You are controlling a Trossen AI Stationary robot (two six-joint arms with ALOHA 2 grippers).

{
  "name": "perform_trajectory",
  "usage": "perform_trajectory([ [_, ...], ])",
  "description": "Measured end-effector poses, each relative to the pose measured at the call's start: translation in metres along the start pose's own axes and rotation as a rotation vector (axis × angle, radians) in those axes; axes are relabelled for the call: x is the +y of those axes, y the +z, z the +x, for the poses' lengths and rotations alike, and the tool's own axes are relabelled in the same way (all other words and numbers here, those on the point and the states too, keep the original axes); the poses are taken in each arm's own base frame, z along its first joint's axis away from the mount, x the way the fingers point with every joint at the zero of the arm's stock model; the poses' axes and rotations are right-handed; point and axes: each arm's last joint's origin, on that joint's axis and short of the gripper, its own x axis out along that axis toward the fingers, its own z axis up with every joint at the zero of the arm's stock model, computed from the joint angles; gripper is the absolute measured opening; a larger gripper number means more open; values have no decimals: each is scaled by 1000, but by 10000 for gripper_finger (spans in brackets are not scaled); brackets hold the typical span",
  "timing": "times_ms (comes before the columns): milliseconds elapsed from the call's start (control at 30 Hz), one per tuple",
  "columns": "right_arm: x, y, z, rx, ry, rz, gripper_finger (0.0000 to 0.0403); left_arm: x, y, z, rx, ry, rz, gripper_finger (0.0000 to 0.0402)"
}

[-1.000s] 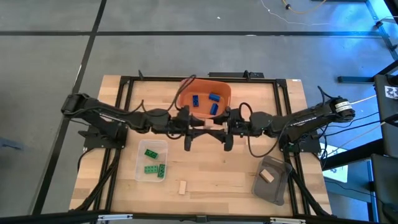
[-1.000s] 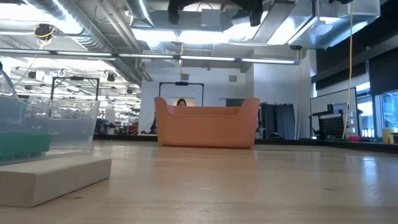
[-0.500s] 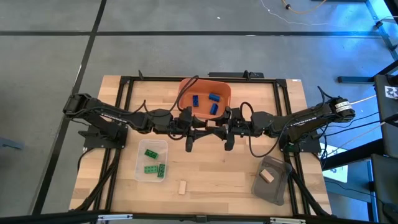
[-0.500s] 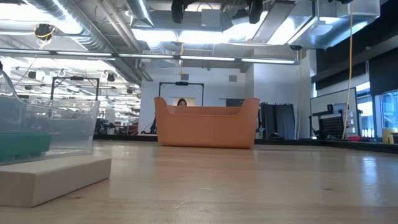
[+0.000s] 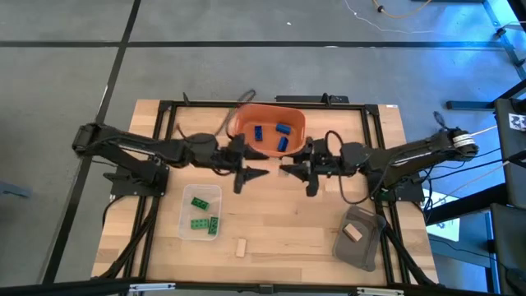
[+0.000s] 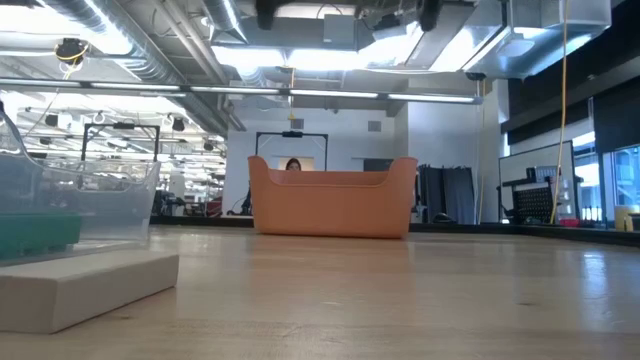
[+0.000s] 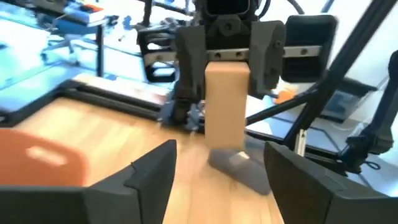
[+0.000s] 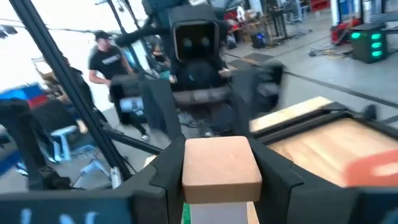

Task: Sort & place blocks by color
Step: Put the top brown block into the black bin

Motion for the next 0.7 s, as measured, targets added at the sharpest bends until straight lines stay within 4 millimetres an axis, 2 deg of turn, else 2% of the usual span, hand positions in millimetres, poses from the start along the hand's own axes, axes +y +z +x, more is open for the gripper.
perform_trajectory([
  [200, -3, 22, -39, 56, -35, -22, 133, 3, 29, -57, -13, 133, 44, 234],
  [400, -4, 37, -67, 54, -35, -21, 133, -9, 45, -107, -116, 216, 107, 234],
  [500, -4, 39, -72, 45, -33, -20, 133, -13, 39, -119, -156, 239, 115, 234],
  [600, -4, 39, -71, 47, -33, -21, 133, -13, 27, -122, -179, 259, 107, 235],
  [700, -4, 38, -71, 50, -34, -22, 133, -12, 24, -122, -227, 253, 87, 235],
])
